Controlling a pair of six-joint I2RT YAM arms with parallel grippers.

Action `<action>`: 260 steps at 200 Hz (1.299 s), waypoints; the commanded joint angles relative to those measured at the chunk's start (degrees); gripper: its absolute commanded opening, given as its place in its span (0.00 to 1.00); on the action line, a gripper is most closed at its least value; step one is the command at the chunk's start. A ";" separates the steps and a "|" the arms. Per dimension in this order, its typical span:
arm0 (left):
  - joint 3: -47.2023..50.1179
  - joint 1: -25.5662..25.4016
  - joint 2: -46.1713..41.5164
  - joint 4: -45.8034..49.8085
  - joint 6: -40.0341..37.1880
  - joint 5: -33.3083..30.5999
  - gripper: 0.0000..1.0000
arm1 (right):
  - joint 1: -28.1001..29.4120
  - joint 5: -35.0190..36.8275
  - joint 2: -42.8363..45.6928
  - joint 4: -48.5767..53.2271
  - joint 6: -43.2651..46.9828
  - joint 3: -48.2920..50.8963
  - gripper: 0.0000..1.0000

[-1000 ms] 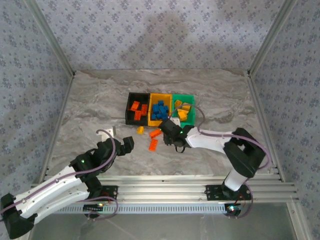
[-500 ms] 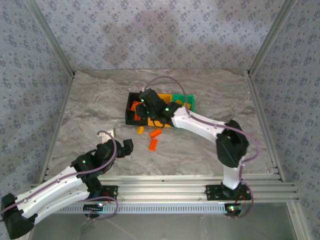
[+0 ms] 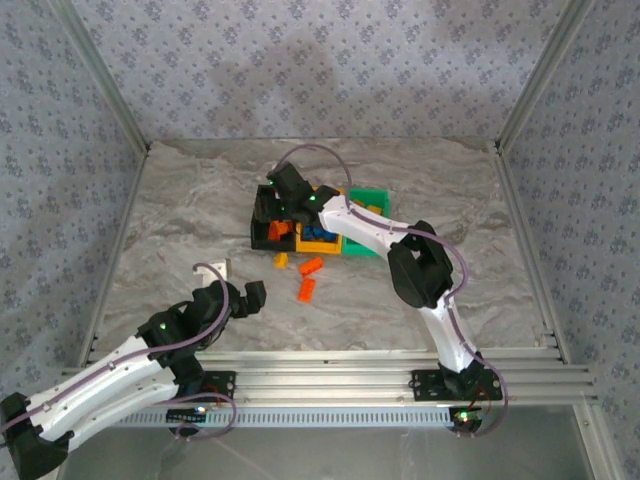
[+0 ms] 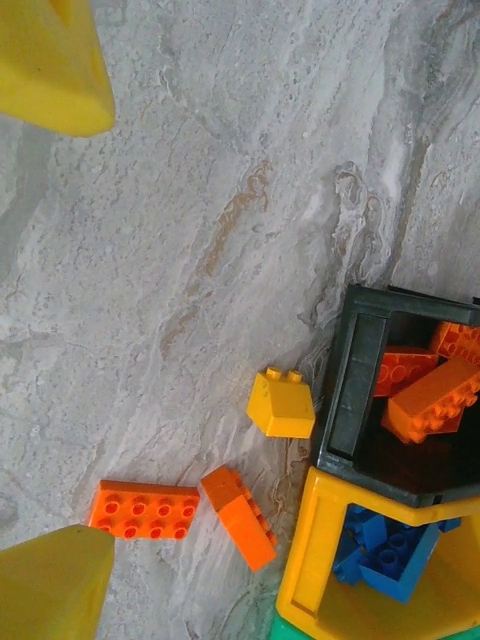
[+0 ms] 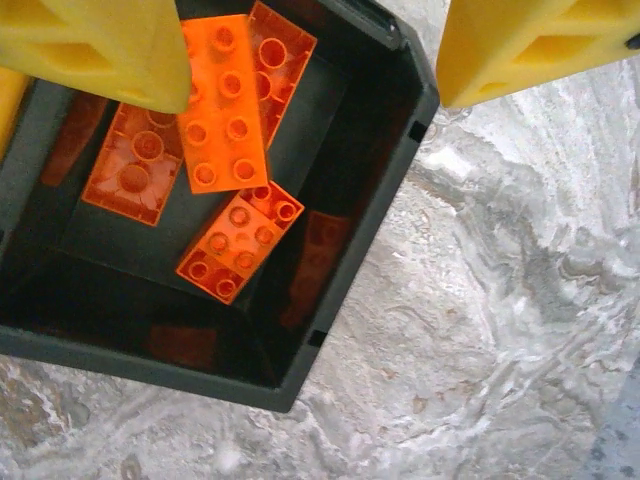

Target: Sort the legos into containers by color

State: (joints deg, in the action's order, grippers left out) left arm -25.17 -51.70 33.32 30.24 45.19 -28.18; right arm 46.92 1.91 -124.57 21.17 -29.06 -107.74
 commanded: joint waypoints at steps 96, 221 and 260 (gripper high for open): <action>-16.04 -4.25 39.62 -12.80 -12.99 13.71 0.87 | -1.74 7.99 43.93 -12.46 -6.54 48.48 0.72; -28.31 -4.37 66.42 -9.51 -14.97 13.94 0.51 | -6.43 10.15 65.90 -9.99 -10.23 64.70 0.74; -26.87 -5.05 65.54 -8.55 -14.58 14.32 0.37 | -7.19 10.04 66.62 -10.08 -10.31 64.85 0.74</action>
State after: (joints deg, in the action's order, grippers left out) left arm -53.21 -56.42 98.19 17.82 30.65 -12.88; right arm 40.18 10.76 -58.87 10.48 -38.39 -43.27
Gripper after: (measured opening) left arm 0.404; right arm 0.740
